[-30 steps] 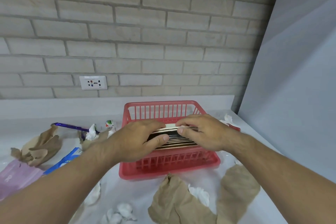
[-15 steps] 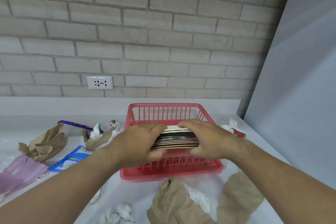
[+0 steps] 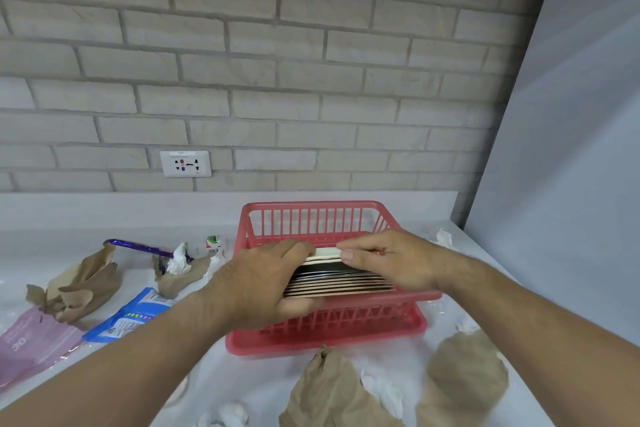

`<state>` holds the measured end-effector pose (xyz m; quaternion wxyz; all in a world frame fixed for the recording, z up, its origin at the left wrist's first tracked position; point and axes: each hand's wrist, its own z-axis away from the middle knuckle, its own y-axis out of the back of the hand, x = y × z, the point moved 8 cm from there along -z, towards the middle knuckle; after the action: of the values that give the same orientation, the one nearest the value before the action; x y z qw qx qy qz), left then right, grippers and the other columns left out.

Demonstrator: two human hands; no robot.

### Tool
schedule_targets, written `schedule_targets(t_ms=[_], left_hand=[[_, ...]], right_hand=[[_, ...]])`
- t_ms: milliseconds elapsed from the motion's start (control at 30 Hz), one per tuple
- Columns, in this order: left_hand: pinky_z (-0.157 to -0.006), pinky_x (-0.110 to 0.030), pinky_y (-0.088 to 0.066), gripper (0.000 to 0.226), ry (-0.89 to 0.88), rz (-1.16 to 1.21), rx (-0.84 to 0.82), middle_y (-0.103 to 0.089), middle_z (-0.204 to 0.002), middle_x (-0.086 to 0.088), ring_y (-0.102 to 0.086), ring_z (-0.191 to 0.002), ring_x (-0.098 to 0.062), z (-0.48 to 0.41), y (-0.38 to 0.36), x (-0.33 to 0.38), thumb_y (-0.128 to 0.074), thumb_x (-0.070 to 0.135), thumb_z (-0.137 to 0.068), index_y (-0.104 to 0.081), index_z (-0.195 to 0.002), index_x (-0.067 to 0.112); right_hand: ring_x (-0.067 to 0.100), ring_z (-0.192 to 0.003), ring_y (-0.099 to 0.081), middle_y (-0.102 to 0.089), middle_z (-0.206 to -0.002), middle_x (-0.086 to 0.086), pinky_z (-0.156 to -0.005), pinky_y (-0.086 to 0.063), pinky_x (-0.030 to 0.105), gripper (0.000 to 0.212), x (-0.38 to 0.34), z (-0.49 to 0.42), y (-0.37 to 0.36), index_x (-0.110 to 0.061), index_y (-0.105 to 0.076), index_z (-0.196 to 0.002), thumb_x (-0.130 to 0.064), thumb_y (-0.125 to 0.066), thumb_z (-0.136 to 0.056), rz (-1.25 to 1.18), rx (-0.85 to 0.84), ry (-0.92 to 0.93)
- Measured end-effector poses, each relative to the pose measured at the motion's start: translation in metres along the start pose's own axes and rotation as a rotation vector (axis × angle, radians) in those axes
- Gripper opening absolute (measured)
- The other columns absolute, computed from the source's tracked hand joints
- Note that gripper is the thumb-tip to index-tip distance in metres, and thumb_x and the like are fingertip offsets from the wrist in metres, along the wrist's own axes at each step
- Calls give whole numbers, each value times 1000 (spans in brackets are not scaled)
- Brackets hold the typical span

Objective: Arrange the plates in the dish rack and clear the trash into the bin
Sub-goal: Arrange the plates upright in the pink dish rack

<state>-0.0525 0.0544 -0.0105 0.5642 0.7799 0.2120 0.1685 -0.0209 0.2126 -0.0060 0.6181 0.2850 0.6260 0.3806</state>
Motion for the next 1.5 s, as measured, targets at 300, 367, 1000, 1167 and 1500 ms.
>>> schedule_targets(t_ms=[300,367,1000,1167,1500], left_hand=[[-84,-28,-48,39,40,285,-6,-64,-100,19,-56,-93,1,-18,2,-23,-30,55,-97,-60,-111,36],[-81,-27,-50,34,88,375,-14,-66,-96,19,-59,-91,1,-22,4,-31,-38,54,-96,-65,-107,36],[-60,-35,-51,23,-61,-281,453,-67,-92,1,-62,-80,-23,-110,80,-6,-46,31,-99,-63,-109,19],[-60,-33,-47,14,-86,-289,531,-67,-90,-3,-59,-80,-25,-143,85,3,-65,21,-90,-70,-101,14],[-78,-39,-56,23,-47,-66,383,-61,-114,0,-65,-93,-25,-192,49,7,-55,13,-96,-63,-116,16]], right_hand=[[-8,-101,-62,-69,-105,-29,-95,-46,22,23,-2,-12,10,-48,-70,-110,-54,-58,-91,-36,-6,2],[-7,-100,-62,-69,-105,-28,-93,-47,21,25,-2,-13,15,-44,-73,-108,-55,-58,-90,-34,-3,3],[18,-67,-55,-53,-74,-2,-56,-42,32,23,-35,-23,101,-24,-54,-105,-39,-36,-103,703,379,-36],[25,-67,-54,-48,-70,1,-52,-38,32,19,-26,-19,114,-16,-51,-113,-23,-36,-103,811,464,-132],[23,-72,-51,-46,-74,1,-57,-40,31,21,9,-29,102,-9,-51,-114,-11,-35,-100,635,500,-331]])
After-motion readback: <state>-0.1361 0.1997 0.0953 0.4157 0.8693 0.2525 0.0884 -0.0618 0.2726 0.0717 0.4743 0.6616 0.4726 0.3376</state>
